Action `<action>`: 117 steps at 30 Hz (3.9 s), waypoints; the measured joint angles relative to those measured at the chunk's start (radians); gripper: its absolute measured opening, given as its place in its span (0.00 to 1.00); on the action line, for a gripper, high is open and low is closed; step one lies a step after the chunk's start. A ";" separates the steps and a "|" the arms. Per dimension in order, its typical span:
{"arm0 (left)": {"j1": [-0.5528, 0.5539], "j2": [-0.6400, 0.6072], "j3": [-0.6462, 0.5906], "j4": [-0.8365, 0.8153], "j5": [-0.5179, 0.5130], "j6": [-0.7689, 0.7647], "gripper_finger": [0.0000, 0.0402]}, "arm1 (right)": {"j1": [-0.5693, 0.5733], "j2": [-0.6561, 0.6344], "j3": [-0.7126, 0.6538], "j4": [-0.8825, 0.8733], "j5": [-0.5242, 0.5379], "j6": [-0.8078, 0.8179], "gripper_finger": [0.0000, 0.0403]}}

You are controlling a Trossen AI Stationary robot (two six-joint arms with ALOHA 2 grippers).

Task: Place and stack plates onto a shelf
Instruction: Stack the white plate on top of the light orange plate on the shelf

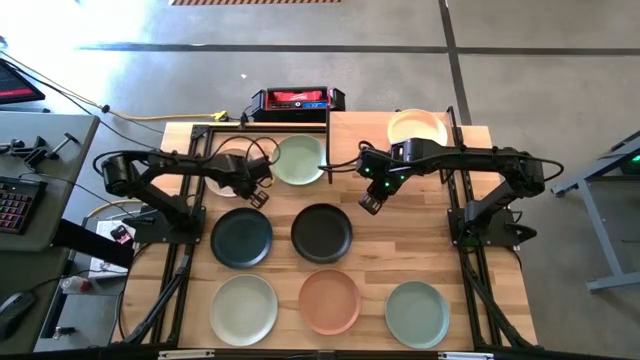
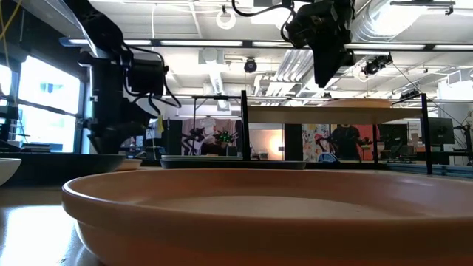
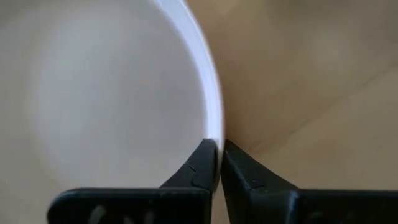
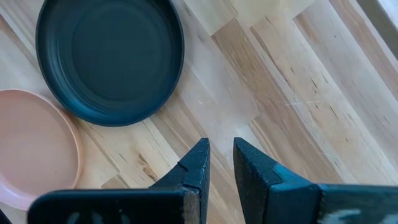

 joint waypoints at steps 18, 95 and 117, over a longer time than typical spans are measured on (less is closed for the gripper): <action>-0.290 0.001 0.393 -0.400 -0.089 0.088 0.00 | 0.000 0.000 0.000 0.071 0.017 -0.019 0.13; -0.912 0.072 0.713 -0.539 -0.211 0.854 0.00 | 0.070 0.105 0.295 0.309 0.051 0.298 0.32; -0.909 0.072 0.713 -0.538 -0.407 0.911 0.00 | 0.098 0.180 0.295 0.289 0.059 0.315 0.31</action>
